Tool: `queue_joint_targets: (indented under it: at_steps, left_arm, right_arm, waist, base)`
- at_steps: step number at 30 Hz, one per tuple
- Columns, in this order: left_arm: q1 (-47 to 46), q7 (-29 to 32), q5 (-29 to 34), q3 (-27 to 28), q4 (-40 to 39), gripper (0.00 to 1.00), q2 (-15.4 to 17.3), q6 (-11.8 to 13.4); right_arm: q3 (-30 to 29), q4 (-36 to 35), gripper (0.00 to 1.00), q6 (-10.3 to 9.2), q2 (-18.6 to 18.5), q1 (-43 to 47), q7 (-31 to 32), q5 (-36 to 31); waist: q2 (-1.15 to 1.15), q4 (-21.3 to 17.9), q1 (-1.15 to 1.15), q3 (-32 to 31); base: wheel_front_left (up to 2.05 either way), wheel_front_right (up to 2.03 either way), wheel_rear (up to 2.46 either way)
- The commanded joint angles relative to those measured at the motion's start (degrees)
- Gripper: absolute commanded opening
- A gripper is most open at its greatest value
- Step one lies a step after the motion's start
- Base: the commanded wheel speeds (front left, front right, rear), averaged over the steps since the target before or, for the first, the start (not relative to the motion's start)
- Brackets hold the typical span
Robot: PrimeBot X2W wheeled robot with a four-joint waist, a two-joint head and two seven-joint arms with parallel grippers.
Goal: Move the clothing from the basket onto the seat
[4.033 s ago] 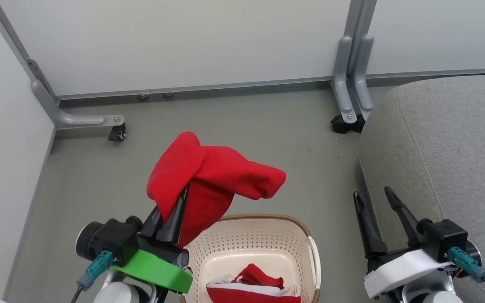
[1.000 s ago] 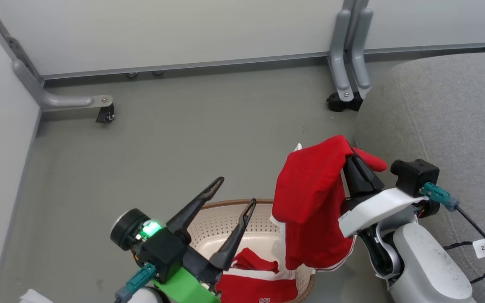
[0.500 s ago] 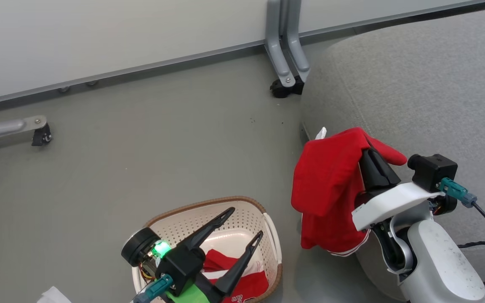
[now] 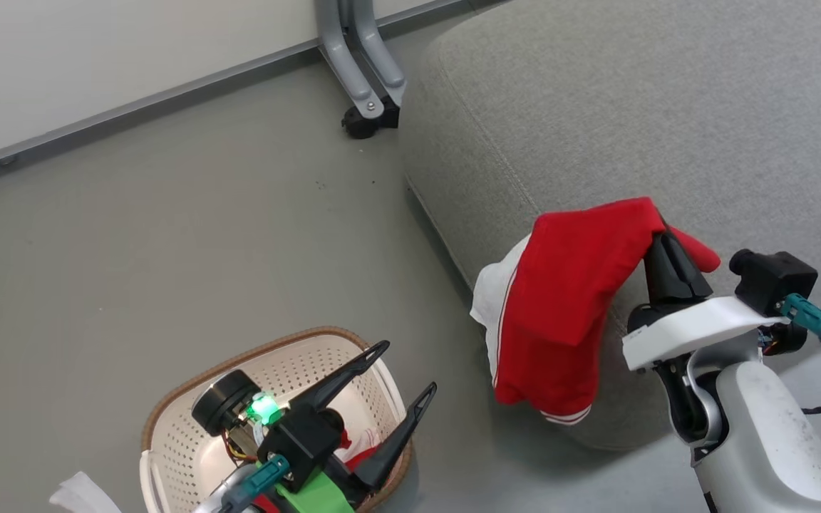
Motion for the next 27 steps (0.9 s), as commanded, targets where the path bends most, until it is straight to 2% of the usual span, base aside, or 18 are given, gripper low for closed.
queue_joint_targets:
  at_steps: [1, 7, 18, 23, 27]
  left_arm:
    - [-1.2, 0.3, 0.2, 0.2, -0.4, 1.00, 0.8, 0.3]
    - [-3.9, 1.4, 0.8, 0.4, -3.0, 1.00, 1.7, 0.1]
    - [-11.6, 3.0, 2.6, 0.4, -8.0, 1.00, 4.2, -0.5]
    - [-14.5, 2.9, 3.1, 0.4, -9.1, 1.00, 4.8, -0.6]
    - [-16.4, 2.6, 3.2, 0.5, -9.4, 1.00, 5.2, -0.7]
  right_arm:
    - [-0.7, -0.5, 0.00, 0.00, 0.1, -1.6, -0.4, -0.3]
    - [-4.9, -0.6, 0.00, 0.00, -1.6, -7.5, -0.5, 0.0]
    - [-16.5, 1.5, 0.00, 0.00, -7.4, -25.6, 0.3, 2.3]
    - [-21.1, 5.8, 0.00, 0.00, -11.1, -33.2, 1.7, 3.2]
    - [-22.8, 11.8, 0.00, 0.00, -13.1, -36.3, 2.3, 3.2]
  waist:
    - [0.00, -3.3, 0.00, 3.3]
    - [0.00, -3.3, 0.00, 7.4]
    - [0.00, 1.5, 0.00, 17.7]
    - [0.00, 4.3, 0.00, 21.2]
    - [0.00, 6.3, 0.00, 24.1]
  base:
    - [0.00, 0.00, 0.00]
    - [0.00, 0.00, 0.00]
    - [0.00, 0.00, 0.00]
    - [0.00, 0.00, 0.00]
    - [0.00, 0.00, 0.00]
